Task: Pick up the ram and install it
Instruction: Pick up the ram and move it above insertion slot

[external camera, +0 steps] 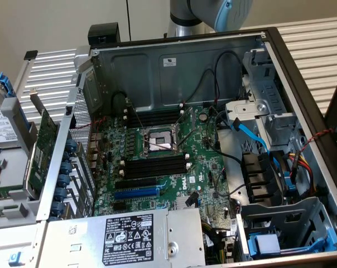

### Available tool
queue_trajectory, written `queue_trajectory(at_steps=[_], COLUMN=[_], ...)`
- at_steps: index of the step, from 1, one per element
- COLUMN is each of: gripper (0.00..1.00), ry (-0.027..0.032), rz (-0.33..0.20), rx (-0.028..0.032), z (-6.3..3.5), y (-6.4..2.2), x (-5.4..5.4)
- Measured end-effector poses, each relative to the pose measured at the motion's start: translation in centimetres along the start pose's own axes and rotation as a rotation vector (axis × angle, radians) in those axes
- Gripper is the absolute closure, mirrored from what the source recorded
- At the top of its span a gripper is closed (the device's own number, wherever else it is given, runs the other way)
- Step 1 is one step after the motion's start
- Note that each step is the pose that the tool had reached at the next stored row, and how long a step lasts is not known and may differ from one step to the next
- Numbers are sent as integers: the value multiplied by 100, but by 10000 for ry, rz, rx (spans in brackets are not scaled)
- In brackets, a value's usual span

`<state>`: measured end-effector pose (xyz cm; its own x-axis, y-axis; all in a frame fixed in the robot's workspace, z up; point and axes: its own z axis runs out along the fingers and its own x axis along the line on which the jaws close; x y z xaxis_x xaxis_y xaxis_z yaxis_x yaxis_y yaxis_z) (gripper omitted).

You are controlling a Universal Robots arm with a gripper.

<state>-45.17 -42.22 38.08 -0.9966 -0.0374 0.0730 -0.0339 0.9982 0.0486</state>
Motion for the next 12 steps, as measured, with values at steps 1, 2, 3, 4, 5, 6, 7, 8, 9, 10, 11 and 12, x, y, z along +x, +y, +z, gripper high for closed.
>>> queue_trajectory(at_steps=[1,2,3,4,5,6,7,8,9,10,11,12], gripper=[89,89,89,89,89,89,89,89,89,89,89,89], ry=[8,17,26,34,44,53,61,69,79,87,97,105], rz=[-173,-353,-531,-710,-895,-1080,-1260,-1437,-1618,-1802,-1981,-2161], rx=[13,26,39,52,66,79,92,105,119,132,146,158], z=[1,1,2,3,4,5,6,8,10,12,13,15], y=[0,0,0,0,0,0,0,0,0,-1,-1,-1], x=[0,0,0,0,0,0,-1,-1,-1,-1,-1,-1])
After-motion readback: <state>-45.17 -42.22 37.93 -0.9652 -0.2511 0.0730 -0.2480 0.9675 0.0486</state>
